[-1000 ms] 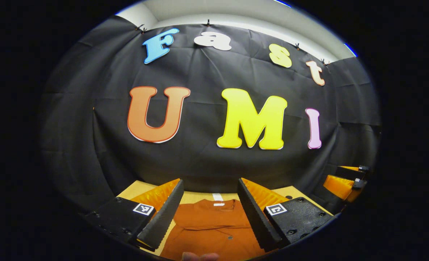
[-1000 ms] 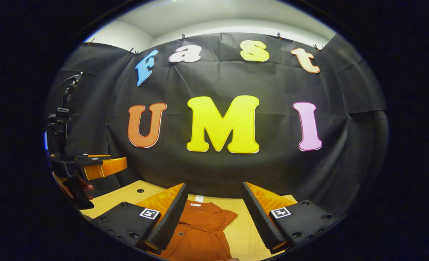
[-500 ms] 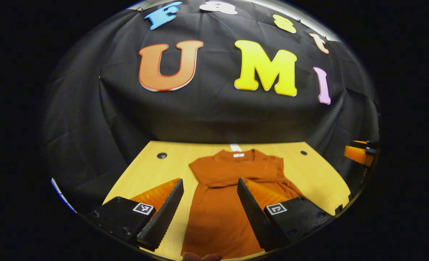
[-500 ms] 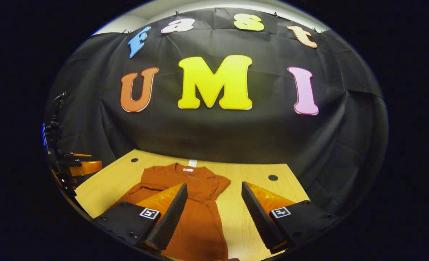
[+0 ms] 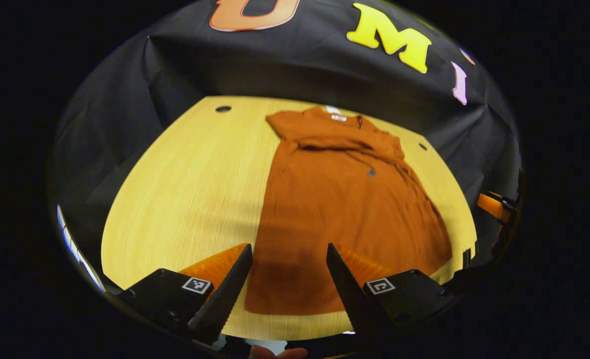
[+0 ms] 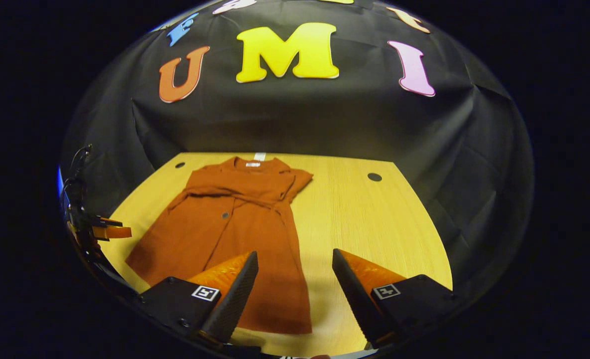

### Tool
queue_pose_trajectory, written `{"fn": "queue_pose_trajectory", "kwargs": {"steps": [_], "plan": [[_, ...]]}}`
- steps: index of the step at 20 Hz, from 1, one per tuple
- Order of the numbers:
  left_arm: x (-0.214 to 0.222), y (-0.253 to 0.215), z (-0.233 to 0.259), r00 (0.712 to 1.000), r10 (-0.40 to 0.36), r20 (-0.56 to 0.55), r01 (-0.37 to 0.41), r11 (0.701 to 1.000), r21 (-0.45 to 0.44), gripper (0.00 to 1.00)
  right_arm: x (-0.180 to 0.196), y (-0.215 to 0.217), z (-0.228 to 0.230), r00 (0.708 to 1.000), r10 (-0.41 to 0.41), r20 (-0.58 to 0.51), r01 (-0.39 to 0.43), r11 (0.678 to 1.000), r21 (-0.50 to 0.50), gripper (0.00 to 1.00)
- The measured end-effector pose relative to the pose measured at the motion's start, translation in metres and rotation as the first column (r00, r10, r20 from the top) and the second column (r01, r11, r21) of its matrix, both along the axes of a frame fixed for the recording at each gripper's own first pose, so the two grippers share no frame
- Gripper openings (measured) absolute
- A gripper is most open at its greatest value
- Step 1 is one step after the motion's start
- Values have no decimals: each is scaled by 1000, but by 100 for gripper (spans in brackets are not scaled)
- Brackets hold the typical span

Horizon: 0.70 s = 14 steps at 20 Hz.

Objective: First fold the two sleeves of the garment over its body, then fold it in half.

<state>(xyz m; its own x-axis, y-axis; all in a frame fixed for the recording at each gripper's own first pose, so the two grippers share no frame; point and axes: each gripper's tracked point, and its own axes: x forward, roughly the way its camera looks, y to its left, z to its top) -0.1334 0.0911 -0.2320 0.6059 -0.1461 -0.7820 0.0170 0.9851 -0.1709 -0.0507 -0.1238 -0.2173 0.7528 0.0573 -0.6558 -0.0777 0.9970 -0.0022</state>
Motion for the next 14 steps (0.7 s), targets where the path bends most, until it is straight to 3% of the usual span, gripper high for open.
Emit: {"fn": "queue_pose_trajectory", "kwargs": {"steps": [4, 8, 14], "plan": [[-28, 4, -25, 996, -28, -82, 28, 1000, -6, 97, -35, -5, -41, 995, 12, -103, -12, 1000, -1, 96], [-37, 8, -36, 992, -71, -107, 67, 997, -38, 97, -68, -12, -84, 971, -13, -238, 16, 1000, 12, 96], [-40, 8, -41, 990, -73, -121, 65, 996, -69, 96, -82, -7, -116, 940, -69, -333, 82, 996, 25, 96]]}}
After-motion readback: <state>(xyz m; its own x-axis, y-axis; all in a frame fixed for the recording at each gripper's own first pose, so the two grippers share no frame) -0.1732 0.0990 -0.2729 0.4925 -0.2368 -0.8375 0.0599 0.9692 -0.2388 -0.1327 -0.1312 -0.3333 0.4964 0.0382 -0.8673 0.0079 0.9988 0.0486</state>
